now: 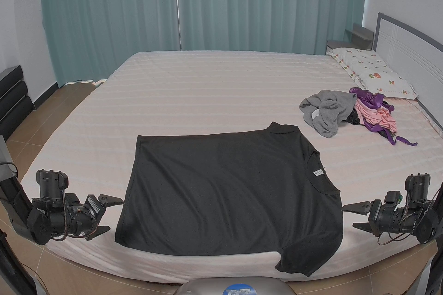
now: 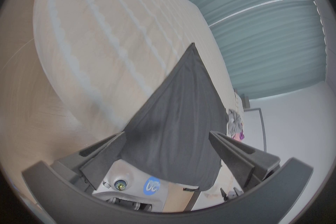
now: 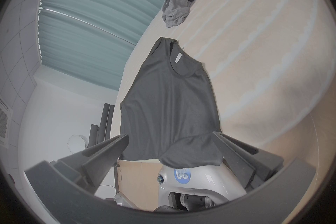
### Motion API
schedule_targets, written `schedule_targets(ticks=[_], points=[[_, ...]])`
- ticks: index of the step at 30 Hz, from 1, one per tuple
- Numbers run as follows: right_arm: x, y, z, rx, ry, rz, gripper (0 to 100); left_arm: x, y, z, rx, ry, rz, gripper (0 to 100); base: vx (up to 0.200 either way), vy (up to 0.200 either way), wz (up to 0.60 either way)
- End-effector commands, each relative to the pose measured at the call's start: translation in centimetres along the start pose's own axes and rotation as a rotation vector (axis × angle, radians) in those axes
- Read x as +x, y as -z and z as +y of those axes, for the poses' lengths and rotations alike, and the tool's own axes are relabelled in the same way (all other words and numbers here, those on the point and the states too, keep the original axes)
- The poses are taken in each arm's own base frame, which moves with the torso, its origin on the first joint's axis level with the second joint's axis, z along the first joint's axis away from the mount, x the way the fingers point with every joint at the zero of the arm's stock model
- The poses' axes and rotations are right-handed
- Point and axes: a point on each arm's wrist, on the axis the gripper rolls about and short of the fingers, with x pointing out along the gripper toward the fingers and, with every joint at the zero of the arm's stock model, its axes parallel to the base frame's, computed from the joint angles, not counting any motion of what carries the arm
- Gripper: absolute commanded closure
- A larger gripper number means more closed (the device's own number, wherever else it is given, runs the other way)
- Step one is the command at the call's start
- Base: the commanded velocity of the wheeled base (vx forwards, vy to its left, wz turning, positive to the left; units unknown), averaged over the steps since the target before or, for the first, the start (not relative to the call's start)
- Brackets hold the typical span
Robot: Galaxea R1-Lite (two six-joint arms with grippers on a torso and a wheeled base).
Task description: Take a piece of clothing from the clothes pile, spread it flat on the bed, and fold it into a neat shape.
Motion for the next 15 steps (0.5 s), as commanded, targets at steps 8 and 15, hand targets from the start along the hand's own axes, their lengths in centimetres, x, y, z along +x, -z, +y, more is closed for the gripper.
schedule_targets(ticks=[8, 15], points=[[0.1, 0.3, -0.2, -0.008, 0.004, 0.020, 0, 2.0, 0.7, 2.0, 0.133, -0.082, 0.072, 0, 0.000, 0.000, 0.00], [0.3, 0.4, -0.1, -0.018, 0.005, 0.028, 0, 2.9, 1.0, 1.9, 0.163, -0.098, 0.082, 0, 0.000, 0.000, 0.00]])
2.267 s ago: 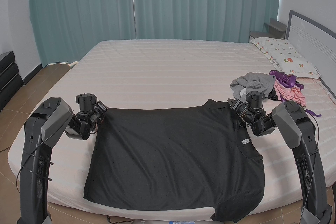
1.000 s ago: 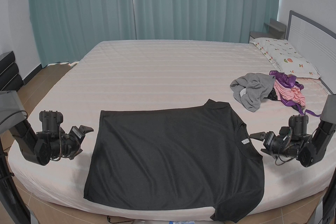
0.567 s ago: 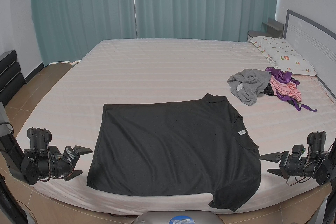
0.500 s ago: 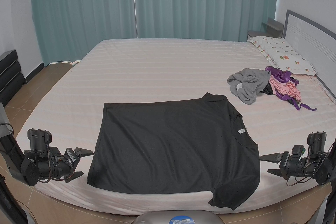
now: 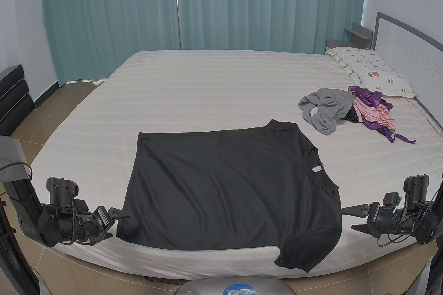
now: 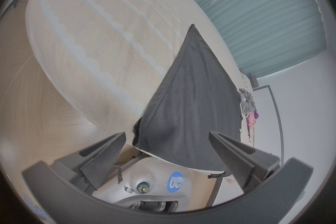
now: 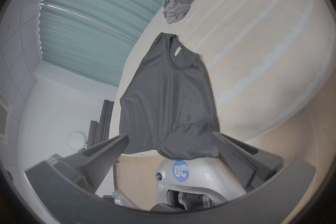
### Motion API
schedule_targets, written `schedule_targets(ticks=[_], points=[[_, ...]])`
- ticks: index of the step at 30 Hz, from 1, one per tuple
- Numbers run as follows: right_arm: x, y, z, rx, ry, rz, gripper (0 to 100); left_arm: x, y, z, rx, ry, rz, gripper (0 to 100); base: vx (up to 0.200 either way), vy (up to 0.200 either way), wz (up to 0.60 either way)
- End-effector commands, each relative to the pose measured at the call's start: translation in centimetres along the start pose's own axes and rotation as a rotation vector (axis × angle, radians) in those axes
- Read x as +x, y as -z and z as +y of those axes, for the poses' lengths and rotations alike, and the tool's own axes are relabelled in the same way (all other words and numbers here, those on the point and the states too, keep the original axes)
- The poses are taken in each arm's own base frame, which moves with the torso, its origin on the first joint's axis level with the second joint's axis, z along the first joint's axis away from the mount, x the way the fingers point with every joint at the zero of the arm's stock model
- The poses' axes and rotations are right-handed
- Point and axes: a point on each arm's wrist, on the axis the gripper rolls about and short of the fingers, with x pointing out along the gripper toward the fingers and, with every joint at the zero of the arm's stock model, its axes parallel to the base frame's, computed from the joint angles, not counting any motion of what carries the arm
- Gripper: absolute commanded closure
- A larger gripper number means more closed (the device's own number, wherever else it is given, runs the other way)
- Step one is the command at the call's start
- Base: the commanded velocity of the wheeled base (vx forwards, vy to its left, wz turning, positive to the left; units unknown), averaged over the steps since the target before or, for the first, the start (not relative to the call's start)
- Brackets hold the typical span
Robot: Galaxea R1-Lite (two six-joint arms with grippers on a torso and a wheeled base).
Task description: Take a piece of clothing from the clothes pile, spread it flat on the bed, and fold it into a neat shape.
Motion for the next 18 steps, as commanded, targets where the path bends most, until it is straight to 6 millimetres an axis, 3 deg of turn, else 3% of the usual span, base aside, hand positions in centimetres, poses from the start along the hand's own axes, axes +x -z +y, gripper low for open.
schedule_targets(ticks=[1, 6, 17, 18], points=[[0.2, 0.2, 0.0, -0.001, 0.001, 0.013, 0, 1.6, 0.5, 0.1, 0.016, -0.046, 0.027, 0, 0.000, 0.000, 0.00], [0.3, 0.3, 0.2, -0.008, 0.003, 0.017, 0, 2.8, 0.7, -0.5, 0.069, -0.063, 0.029, 0, 0.000, 0.000, 0.00], [0.3, 0.4, 0.2, -0.008, 0.004, 0.016, 0, 3.0, 0.5, -0.6, 0.069, -0.065, 0.027, 0, 0.000, 0.000, 0.00], [0.3, 0.4, 0.2, -0.008, 0.004, 0.016, 0, 3.0, 0.5, -0.6, 0.069, -0.065, 0.027, 100, 0.000, 0.000, 0.00]])
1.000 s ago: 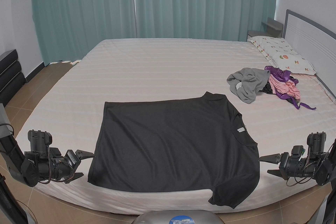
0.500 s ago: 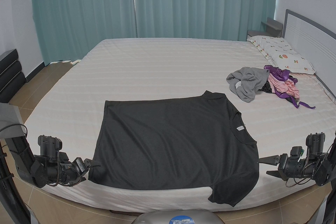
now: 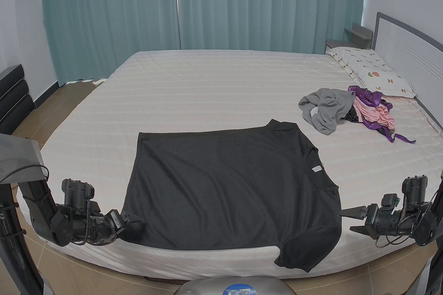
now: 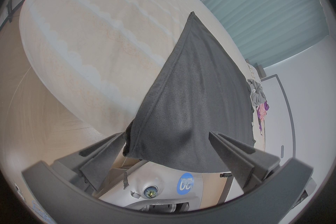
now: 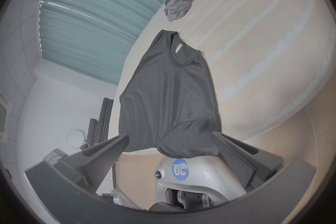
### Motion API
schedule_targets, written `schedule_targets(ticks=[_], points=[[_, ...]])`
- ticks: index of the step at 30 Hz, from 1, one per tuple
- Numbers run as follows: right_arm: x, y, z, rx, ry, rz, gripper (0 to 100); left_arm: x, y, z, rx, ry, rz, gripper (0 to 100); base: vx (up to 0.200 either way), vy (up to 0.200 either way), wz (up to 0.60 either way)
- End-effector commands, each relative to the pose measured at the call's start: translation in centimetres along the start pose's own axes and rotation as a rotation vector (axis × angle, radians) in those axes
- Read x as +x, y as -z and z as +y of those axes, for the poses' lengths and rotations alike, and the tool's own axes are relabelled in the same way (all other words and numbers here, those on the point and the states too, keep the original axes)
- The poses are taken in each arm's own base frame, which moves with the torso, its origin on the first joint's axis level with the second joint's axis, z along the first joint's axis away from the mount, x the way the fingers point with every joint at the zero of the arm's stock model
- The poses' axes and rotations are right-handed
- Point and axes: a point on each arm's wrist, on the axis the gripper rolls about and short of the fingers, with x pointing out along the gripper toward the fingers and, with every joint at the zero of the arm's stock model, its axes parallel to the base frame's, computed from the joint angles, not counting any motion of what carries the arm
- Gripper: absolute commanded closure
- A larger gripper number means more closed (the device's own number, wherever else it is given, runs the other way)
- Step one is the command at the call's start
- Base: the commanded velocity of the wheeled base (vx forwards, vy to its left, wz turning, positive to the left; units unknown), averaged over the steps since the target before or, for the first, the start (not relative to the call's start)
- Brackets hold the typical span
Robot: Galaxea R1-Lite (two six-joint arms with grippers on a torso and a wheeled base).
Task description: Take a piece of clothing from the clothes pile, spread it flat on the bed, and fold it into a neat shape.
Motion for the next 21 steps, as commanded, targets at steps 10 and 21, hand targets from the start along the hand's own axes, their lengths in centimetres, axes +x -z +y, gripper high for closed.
schedule_targets(ticks=[10, 21], points=[[0.2, -0.1, -0.1, 0.003, 0.006, -0.001, 0, -0.3, 0.4, 0.8, -0.024, -0.035, 0.009, 100, 0.000, 0.000, 0.00], [2.0, -0.6, -1.3, 0.023, 0.075, -0.002, 0, -1.1, -0.1, 1.9, -0.075, -0.066, -0.033, 100, 0.000, 0.000, 0.00]])
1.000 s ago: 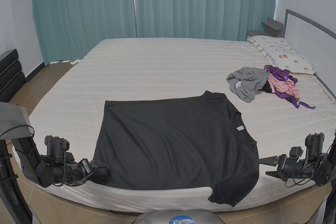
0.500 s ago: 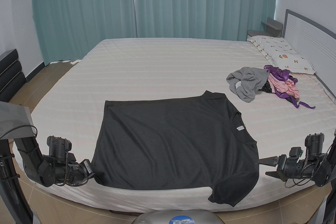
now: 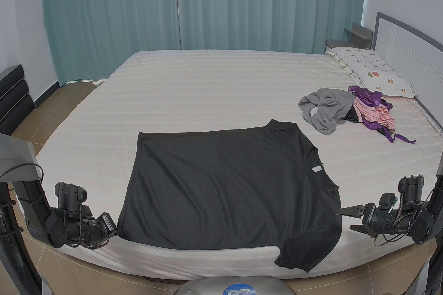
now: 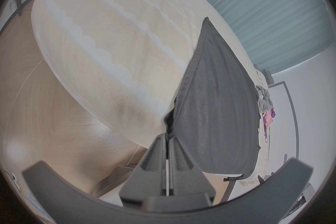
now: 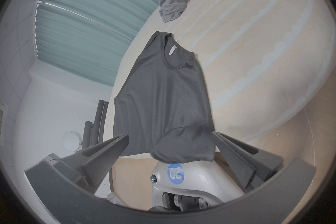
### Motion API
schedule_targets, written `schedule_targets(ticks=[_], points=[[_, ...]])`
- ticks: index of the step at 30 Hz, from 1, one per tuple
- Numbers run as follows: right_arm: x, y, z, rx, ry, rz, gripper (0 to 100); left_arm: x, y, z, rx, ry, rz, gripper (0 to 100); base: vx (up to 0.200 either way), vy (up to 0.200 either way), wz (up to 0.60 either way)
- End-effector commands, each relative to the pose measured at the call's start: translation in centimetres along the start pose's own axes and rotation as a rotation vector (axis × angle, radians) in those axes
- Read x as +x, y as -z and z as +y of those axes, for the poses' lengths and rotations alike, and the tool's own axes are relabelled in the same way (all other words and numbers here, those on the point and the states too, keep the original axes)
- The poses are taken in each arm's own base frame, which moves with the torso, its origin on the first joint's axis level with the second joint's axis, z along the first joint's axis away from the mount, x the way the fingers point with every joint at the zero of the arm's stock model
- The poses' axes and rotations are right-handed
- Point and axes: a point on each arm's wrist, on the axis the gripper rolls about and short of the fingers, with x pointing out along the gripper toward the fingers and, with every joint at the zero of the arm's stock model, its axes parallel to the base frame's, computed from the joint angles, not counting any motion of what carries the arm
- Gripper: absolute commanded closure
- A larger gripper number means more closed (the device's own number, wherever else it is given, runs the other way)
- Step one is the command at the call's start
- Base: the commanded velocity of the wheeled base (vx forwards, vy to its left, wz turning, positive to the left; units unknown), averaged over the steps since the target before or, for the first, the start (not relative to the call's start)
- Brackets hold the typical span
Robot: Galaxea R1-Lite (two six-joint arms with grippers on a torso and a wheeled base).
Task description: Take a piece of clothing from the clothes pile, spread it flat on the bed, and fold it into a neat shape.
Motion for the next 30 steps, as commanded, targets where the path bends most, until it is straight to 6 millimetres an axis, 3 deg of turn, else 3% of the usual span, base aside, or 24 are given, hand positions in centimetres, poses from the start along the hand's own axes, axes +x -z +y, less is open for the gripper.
schedule_targets(ticks=[1, 14, 26, 27, 30], points=[[1.2, -0.1, -0.7, 0.015, 0.033, 0.015, 0, -0.2, -0.2, 0.2, -0.014, 0.001, -0.006, 100, 0.000, 0.000, 0.00], [4.6, -0.1, -2.4, -0.037, 0.072, -0.065, 0, -0.1, -0.1, 0.3, -0.017, 0.000, 0.000, 100, 0.000, 0.000, 0.00], [5.8, -0.8, -2.7, -0.055, 0.053, -0.112, 0, -0.1, -0.1, 0.3, -0.017, 0.001, 0.001, 100, 0.000, 0.000, 0.00], [5.9, -0.8, -2.7, -0.056, 0.051, -0.114, 100, -0.1, -0.1, 0.3, -0.017, 0.001, 0.001, 100, 0.000, 0.000, 0.00], [6.3, -1.4, -2.6, -0.062, 0.039, -0.131, 100, 0.0, -0.1, 0.3, -0.017, 0.001, 0.001, 100, 0.000, 0.000, 0.00]])
